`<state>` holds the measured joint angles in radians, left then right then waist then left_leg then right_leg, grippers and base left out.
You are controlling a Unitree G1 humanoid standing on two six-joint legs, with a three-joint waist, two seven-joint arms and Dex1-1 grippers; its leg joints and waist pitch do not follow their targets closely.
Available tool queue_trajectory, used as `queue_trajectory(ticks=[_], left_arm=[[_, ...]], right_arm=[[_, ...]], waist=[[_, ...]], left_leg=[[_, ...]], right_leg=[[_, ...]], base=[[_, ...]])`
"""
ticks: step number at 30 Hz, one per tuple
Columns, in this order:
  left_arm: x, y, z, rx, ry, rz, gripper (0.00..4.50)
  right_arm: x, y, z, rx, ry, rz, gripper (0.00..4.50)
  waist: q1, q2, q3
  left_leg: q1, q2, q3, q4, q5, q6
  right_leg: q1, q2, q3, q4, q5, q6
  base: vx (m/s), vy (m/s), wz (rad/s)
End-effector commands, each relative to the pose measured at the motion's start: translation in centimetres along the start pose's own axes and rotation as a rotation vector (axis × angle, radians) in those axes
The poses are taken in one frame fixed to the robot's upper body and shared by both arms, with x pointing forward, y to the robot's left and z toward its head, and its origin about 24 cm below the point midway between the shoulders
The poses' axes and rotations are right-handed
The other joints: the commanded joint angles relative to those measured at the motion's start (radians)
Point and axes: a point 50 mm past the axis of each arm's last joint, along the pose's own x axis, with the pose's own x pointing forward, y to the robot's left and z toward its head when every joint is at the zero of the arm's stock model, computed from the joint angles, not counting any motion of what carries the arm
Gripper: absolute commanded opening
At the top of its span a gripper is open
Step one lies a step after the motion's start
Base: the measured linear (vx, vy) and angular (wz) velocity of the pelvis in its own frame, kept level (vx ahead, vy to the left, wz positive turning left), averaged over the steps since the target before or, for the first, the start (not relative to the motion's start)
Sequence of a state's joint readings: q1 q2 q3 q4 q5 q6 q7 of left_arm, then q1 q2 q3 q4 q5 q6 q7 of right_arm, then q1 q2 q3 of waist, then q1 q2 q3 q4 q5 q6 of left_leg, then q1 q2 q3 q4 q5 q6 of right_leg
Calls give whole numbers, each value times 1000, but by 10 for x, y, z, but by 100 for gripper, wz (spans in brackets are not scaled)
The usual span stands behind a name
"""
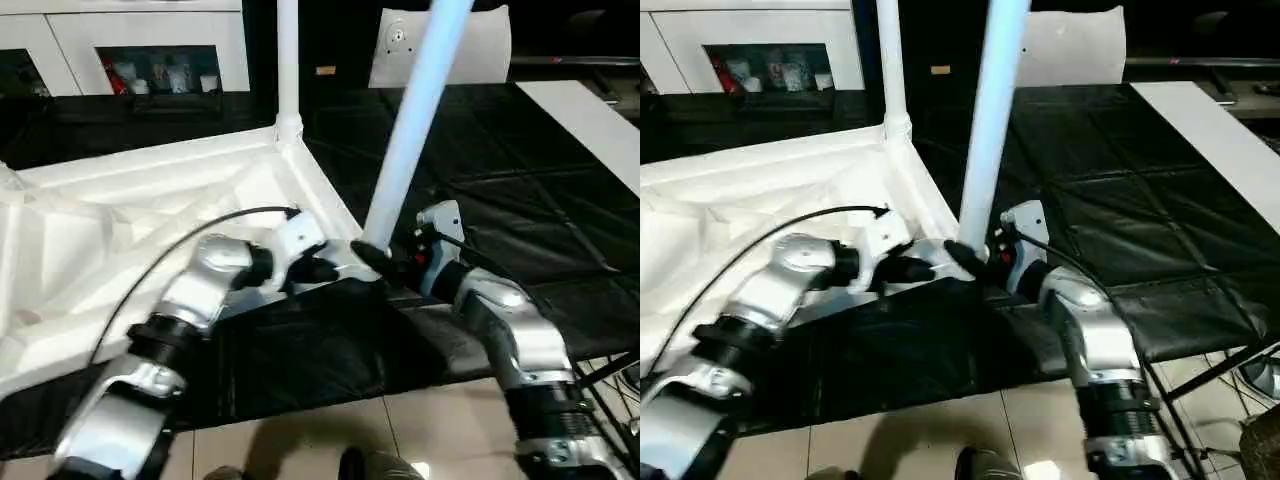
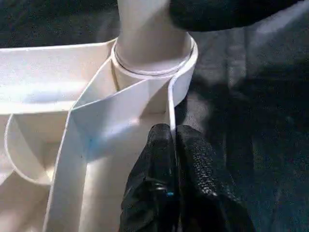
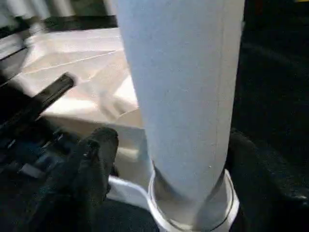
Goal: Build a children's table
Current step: Rotate leg to tighten
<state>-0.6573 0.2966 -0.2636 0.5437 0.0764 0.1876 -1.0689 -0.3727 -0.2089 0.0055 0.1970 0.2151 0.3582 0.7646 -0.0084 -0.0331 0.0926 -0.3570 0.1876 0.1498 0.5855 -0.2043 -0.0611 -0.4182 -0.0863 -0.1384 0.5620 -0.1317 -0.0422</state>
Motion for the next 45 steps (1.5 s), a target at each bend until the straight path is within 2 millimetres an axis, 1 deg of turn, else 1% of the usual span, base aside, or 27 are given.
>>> queue_trajectory(ticks=[1, 2, 4, 5, 6, 7, 11, 12, 15, 16, 17, 18, 20, 22, 23, 24, 26, 29, 31, 34, 37, 38, 39, 40, 41, 44, 45], left_arm=[[-3, -9, -5, 54, 31, -120, 0], [-4, -9, -6, 62, 37, -135, 0], [-8, -9, -8, 95, 53, -168, 0], [-11, -10, -10, 116, 65, -198, 0], [-12, -10, -11, 129, 72, -215, 0], [-15, -10, -13, 140, 80, -238, 0], [-19, -11, -14, 152, 86, -297, 0], [-21, -14, -14, 169, 93, -357, 0], [-22, -17, -15, 189, 103, -416, 0], [-22, -17, -15, 193, 105, -426, 0], [-22, -18, -15, 197, 107, -436, 0], [-22, -18, -15, 205, 110, -452, 0], [-22, -19, -15, 213, 115, -471, 0], [-22, -19, -15, 224, 121, -492, 0], [-22, -19, -14, 231, 123, -500, 0], [-22, -19, -14, 231, 123, -500, 0], [-21, -19, -13, 236, 121, -508, 0], [-20, -20, -13, 238, 119, -517, 0], [-20, -20, -13, 241, 122, -523, 0], [-21, -19, -14, 242, 127, -528, 0], [-21, -18, -15, 242, 132, -524, 0], [-21, -18, -15, 241, 132, -524, 0], [-21, -18, -15, 235, 128, -521, 0], [-21, -18, -15, 235, 128, -521, 0], [-20, -18, -15, 225, 122, -516, 0], [-20, -18, -15, 210, 110, -509, 0], [-20, -17, -15, 205, 106, -506, 0]], right_arm=[[-8, 5, 7, -38, -8, 142, 401], [-12, 5, 7, -47, 1, 163, 409], [-17, 4, 7, -63, 24, 208, 428], [-22, 3, 7, -79, 42, 249, 442], [-25, 2, 7, -90, 53, 271, 442], [-28, 1, 7, -109, 68, 298, 442], [-33, 0, 8, -134, 104, 381, 442], [-34, 1, 10, -130, 114, 445, 442], [-34, 3, 11, -124, 128, 507, 442], [-34, 3, 11, -123, 133, 520, 425], [-34, 3, 12, -121, 140, 532, 425], [-34, 3, 11, -123, 150, 551, 425], [-32, 4, 10, -131, 166, 577, 390], [-31, 5, 8, -147, 186, 604, 390], [-29, 6, 7, -167, 191, 607, 379], [-29, 6, 7, -167, 191, 607, 366], [-26, 7, 6, -179, 195, 616, 345], [-23, 7, 5, -185, 198, 628, 319], [-22, 8, 6, -184, 197, 638, 309], [-21, 9, 7, -171, 199, 665, 278], [-21, 10, 7, -162, 202, 685, 265], [-21, 10, 7, -162, 202, 686, 244], [-21, 11, 6, -159, 202, 689, 244], [-21, 11, 6, -159, 202, 690, 226], [-21, 12, 5, -153, 200, 691, 226], [-21, 14, 4, -126, 187, 687, 201], [-20, 16, 3, -114, 180, 683, 201]], waist=[[9, -9, -82], [15, -5, -79], [19, -6, -78], [19, -8, -74], [22, -6, -74], [23, -6, -72], [28, -8, -69], [29, -10, -69], [35, -10, -71], [37, -10, -70], [41, -8, -71], [43, -9, -70], [48, -8, -70], [52, -9, -72], [56, -9, -73], [56, -10, -73], [59, -11, -72], [61, -11, -69], [61, -10, -69], [62, -10, -69], [62, -12, -69], [63, -12, -69], [63, -13, -69], [64, -13, -69], [63, -14, -69], [63, -11, -67], [63, -11, -67]], left_leg=[[-10, 38, 2, -56, -63, 126], [-7, 42, 4, -57, -59, 131], [-3, 42, 4, -58, -78, 125], [-2, 44, 5, -60, -94, 113], [0, 43, 4, -60, -112, 106], [2, 44, 5, -61, -123, 102], [3, 45, 5, -64, -150, 79], [2, 43, 6, -64, -153, 82], [5, 45, 9, -63, -139, 87], [6, 45, 10, -64, -136, 89], [9, 47, 11, -64, -128, 89], [9, 47, 13, -64, -127, 88], [11, 49, 14, -64, -119, 86], [11, 49, 15, -63, -112, 85], [10, 50, 15, -63, -100, 86], [8, 50, 16, -63, -98, 86], [8, 48, 17, -62, -103, 85], [8, 47, 16, -64, -116, 78], [9, 49, 15, -64, -116, 76], [9, 50, 15, -65, -117, 76], [9, 50, 17, -64, -116, 80], [9, 50, 16, -65, -118, 79], [8, 50, 16, -65, -115, 79], [8, 50, 16, -65, -110, 79], [8, 51, 16, -65, -109, 79], [9, 49, 17, -65, -115, 78], [8, 49, 17, -66, -119, 78]], right_leg=[[80, -76, 69, -57, -286, -164], [76, -73, 70, -55, -279, -168], [74, -71, 68, -58, -307, -163], [72, -72, 68, -61, -336, -158], [72, -71, 67, -65, -366, -151], [69, -72, 68, -68, -381, -148], [67, -72, 72, -67, -408, -140], [70, -72, 73, -68, -416, -137], [67, -72, 77, -66, -408, -142], [66, -72, 78, -66, -401, -146], [64, -71, 78, -63, -383, -155], [64, -70, 78, -61, -372, -161], [62, -70, 80, -57, -352, -172], [63, -70, 80, -53, -331, -180], [65, -71, 81, -48, -302, -186], [65, -71, 81, -48, -297, -188], [65, -72, 80, -50, -311, -184], [65, -72, 80, -55, -355, -167], [64, -71, 80, -54, -353, -167], [65, -71, 80, -53, -341, -172], [65, -71, 80, -54, -343, -172], [65, -71, 80, -53, -348, -171], [66, -71, 80, -53, -347, -170], [66, -71, 80, -52, -342, -171], [65, -72, 80, -52, -342, -171], [64, -70, 80, -54, -348, -170], [65, -70, 80, -55, -352, -169]], base=[[0, 0, 0], [0, 0, 0], [0, 0, 0], [0, 0, 0], [0, 0, 0], [0, 0, 0], [0, 0, 0], [0, 0, 0], [0, 0, 0], [0, 0, 0], [0, 0, 0], [0, 0, 0], [0, 0, 0], [0, 0, 0], [0, 0, 0], [0, 0, 0], [0, 0, 0], [0, 0, 0], [0, 0, 0], [0, 0, 0], [0, 0, 0], [0, 0, 0], [0, 0, 0], [0, 0, 0], [0, 0, 0], [0, 0, 0], [0, 0, 0]])
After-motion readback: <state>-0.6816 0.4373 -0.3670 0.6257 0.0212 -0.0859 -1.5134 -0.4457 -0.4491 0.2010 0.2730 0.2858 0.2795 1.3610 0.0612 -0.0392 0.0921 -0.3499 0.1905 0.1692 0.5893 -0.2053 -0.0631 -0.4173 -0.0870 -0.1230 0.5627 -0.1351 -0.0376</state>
